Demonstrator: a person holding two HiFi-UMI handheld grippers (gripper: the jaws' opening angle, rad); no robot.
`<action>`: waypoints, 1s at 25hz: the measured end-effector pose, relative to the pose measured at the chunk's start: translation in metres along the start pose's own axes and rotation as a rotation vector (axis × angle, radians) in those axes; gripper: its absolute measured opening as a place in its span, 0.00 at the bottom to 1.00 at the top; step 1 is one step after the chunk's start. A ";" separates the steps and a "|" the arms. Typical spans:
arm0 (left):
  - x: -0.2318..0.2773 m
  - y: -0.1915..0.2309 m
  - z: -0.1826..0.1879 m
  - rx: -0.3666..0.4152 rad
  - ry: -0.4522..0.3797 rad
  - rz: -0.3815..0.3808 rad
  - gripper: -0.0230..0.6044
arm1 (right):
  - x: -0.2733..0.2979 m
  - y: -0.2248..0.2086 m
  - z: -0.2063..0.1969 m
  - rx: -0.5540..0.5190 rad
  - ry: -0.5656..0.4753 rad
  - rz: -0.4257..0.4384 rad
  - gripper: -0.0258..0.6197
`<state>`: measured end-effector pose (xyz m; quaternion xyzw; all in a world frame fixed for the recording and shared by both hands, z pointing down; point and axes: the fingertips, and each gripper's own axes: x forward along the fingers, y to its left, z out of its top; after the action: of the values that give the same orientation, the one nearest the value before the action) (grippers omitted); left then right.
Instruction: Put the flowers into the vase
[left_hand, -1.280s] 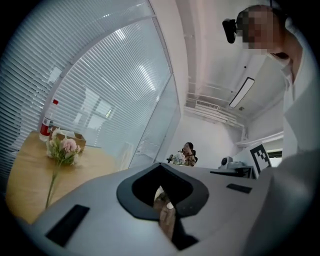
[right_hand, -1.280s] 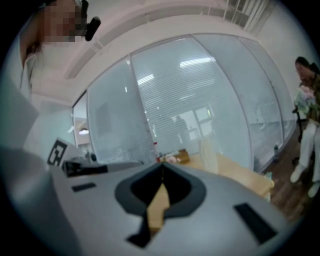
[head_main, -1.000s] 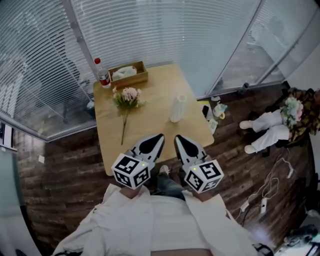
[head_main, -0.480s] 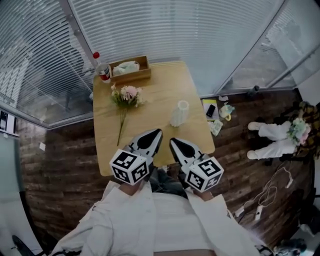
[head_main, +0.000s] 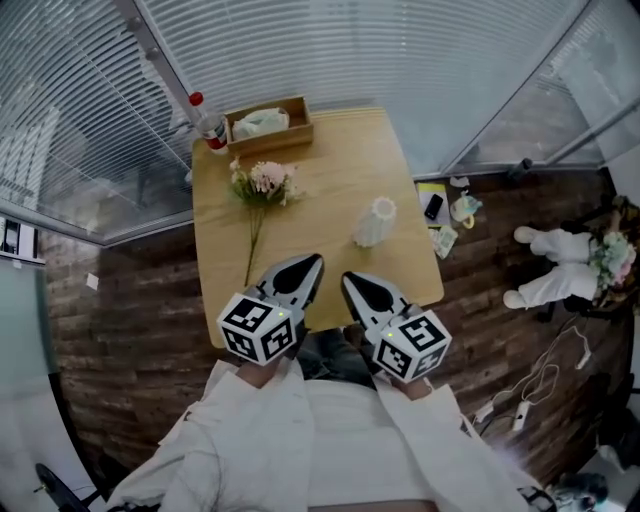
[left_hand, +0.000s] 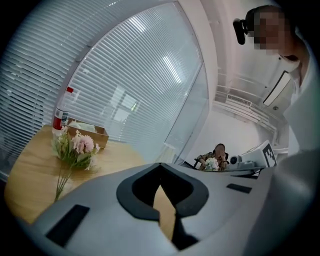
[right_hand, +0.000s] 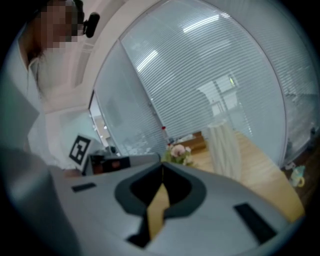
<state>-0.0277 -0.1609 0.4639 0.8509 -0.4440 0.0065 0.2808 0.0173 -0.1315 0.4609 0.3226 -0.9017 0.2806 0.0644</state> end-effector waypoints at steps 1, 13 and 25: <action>0.000 0.006 -0.001 0.005 0.010 0.017 0.05 | 0.002 -0.002 0.001 0.003 0.001 -0.006 0.06; 0.001 0.072 -0.002 -0.001 0.040 0.128 0.05 | 0.058 0.011 -0.015 -0.082 0.112 0.072 0.06; 0.007 0.160 -0.008 0.047 0.125 0.318 0.07 | 0.100 0.006 -0.054 0.004 0.219 0.106 0.06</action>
<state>-0.1426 -0.2341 0.5480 0.7743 -0.5543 0.1141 0.2831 -0.0685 -0.1527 0.5326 0.2419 -0.9045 0.3191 0.1468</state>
